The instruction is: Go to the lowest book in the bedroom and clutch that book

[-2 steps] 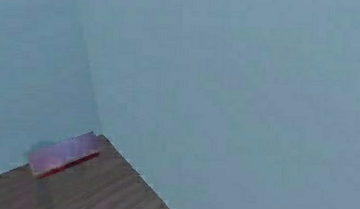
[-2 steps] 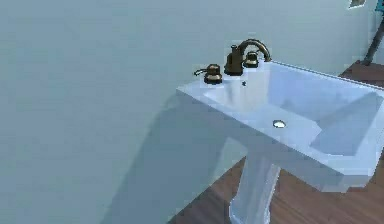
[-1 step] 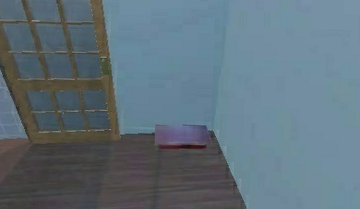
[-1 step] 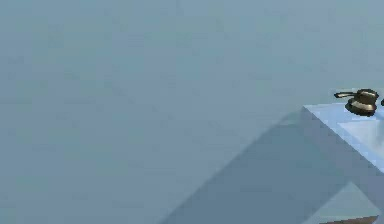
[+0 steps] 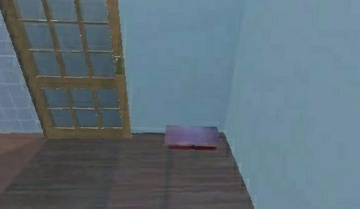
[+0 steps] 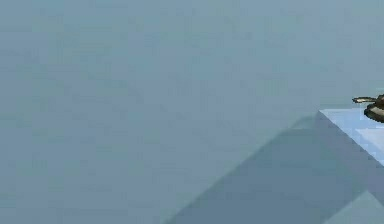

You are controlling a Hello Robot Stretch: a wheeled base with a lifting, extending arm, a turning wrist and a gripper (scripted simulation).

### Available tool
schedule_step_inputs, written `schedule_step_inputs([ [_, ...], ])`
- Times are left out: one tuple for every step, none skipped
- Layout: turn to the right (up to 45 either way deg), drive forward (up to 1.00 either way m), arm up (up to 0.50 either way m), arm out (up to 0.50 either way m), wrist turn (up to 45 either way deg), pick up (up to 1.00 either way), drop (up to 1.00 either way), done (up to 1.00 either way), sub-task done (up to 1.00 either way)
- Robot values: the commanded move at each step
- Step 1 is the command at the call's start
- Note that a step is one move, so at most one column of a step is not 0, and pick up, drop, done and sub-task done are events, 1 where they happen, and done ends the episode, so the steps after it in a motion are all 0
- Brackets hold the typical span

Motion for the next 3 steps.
schedule_step_inputs([
  [0.0,0.45,0.00,0.00,0.0,0.00,0.00,0.00,0.00],
  [-45.0,0.00,0.00,0.00,0.0,0.00,0.00,0.00,0.00],
  [-21.0,0.00,0.00,0.00,0.0,0.00,0.00,0.00,0.00],
])
